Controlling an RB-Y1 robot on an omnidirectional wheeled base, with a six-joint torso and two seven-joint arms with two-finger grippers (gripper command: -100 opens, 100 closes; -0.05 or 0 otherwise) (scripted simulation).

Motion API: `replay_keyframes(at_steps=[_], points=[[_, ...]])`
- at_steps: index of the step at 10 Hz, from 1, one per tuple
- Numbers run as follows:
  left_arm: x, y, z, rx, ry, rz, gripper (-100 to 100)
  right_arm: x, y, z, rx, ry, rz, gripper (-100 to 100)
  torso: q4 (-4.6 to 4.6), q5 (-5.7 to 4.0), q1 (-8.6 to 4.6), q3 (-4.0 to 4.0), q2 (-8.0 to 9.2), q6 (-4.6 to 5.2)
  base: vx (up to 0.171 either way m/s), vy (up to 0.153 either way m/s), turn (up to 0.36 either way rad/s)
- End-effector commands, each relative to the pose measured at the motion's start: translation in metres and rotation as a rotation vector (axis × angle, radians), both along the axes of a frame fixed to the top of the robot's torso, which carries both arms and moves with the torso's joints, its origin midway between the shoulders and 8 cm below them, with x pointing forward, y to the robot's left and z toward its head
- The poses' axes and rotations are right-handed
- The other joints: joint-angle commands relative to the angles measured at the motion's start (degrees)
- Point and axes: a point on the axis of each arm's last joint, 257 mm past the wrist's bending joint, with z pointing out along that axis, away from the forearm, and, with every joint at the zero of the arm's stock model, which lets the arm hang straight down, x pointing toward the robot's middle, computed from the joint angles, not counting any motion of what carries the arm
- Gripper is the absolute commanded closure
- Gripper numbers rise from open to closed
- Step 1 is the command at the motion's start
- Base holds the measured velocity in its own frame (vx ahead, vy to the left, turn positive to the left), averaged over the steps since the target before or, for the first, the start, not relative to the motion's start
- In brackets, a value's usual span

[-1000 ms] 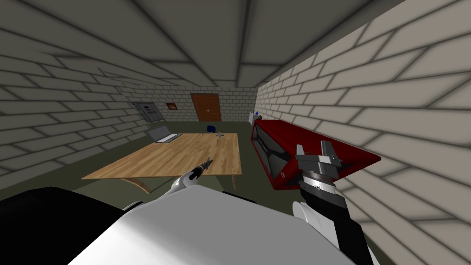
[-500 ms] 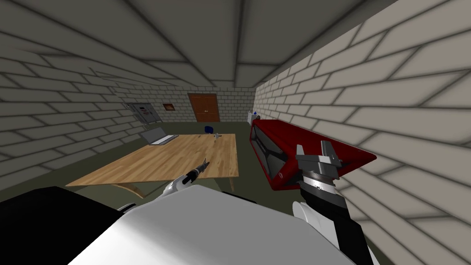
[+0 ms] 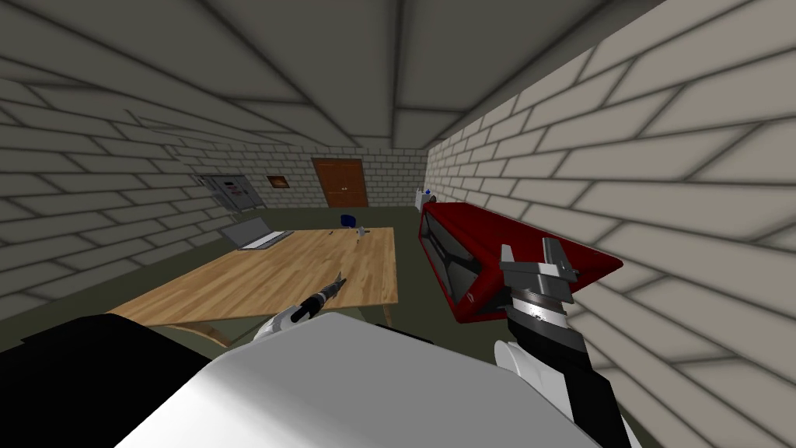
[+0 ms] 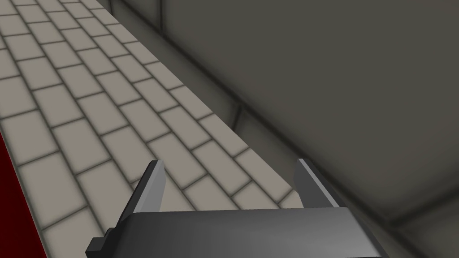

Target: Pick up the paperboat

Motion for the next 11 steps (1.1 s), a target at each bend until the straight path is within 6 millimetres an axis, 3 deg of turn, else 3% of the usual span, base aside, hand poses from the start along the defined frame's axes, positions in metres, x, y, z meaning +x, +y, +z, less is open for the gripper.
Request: replay_keyframes(at_steps=[1,4,5,11], points=[[-0.005,0.011,0.000,-0.007,-0.008,0.019,-100,0.000,0.000,0.000,0.000,0.000,0.000,0,0.00,0.00,0.00,0.00,0.00,0.00,0.064,-0.047,-0.023],[-0.020,0.029,0.003,-0.005,-0.015,0.042,-100,0.000,0.000,0.000,0.000,0.000,0.000,0,0.04,0.03,0.17,0.10,0.19,-0.02,0.007,-0.011,0.025],[-0.037,0.043,0.005,0.025,-0.009,0.033,-100,0.000,0.000,0.000,0.000,0.000,0.000,0,0.05,0.04,0.18,0.12,0.21,0.00,0.006,-0.010,0.028],[-0.036,0.047,0.007,0.007,-0.021,0.060,-100,0.000,0.000,0.000,0.000,0.000,0.000,0,0.05,0.06,0.23,0.13,0.23,0.02,0.001,-0.001,0.003]])
